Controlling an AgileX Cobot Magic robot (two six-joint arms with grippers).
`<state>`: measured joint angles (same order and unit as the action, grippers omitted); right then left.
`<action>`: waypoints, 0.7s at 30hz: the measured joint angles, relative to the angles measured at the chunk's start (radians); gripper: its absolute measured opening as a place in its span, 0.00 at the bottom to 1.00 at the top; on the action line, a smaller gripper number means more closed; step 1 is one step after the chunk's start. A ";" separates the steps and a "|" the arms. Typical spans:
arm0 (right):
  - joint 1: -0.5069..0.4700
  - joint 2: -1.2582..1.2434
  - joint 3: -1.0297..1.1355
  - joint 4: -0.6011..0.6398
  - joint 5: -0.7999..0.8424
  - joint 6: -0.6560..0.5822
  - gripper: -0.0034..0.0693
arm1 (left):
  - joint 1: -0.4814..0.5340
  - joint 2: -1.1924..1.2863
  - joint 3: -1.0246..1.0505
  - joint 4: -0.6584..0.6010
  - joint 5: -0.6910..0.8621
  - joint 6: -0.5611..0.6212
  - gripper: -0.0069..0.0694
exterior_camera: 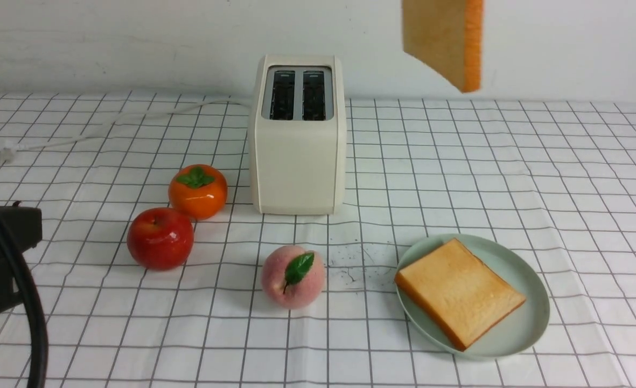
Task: Take toasted bread from bread machine on white checkered table place on plate.
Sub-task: 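Place the held slice of bread on top of the slice on the plate with the right gripper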
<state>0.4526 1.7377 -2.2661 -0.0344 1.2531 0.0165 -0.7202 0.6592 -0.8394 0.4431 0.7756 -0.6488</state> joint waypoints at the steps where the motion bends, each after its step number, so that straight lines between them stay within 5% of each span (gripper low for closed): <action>1: -0.017 -0.024 0.028 -0.002 0.008 0.000 0.14 | 0.000 0.000 0.000 0.000 0.000 0.000 0.07; 5: -0.092 -0.137 0.194 -0.003 0.009 0.000 0.14 | 0.000 0.000 0.000 0.000 0.000 0.003 0.07; 11: -0.324 -0.476 0.812 0.127 -0.121 -0.016 0.14 | 0.000 0.000 0.000 -0.002 -0.004 0.008 0.07; 16: -0.390 -0.539 1.167 0.512 -0.387 -0.215 0.14 | 0.000 0.000 0.000 -0.007 -0.007 0.019 0.07; 17: -0.391 -0.515 1.252 0.682 -0.454 -0.346 0.14 | 0.000 0.000 0.000 -0.009 -0.009 0.021 0.07; 18: -0.391 -0.515 1.262 0.682 -0.462 -0.346 0.14 | 0.000 0.000 0.000 -0.009 -0.009 0.022 0.07; 21: -0.391 -0.420 1.376 1.030 -0.558 -0.677 0.14 | 0.000 0.000 0.001 -0.013 -0.012 0.022 0.07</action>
<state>0.0611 1.3177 -0.8902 0.9958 0.6947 -0.6610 -0.7202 0.6592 -0.8382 0.4302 0.7637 -0.6270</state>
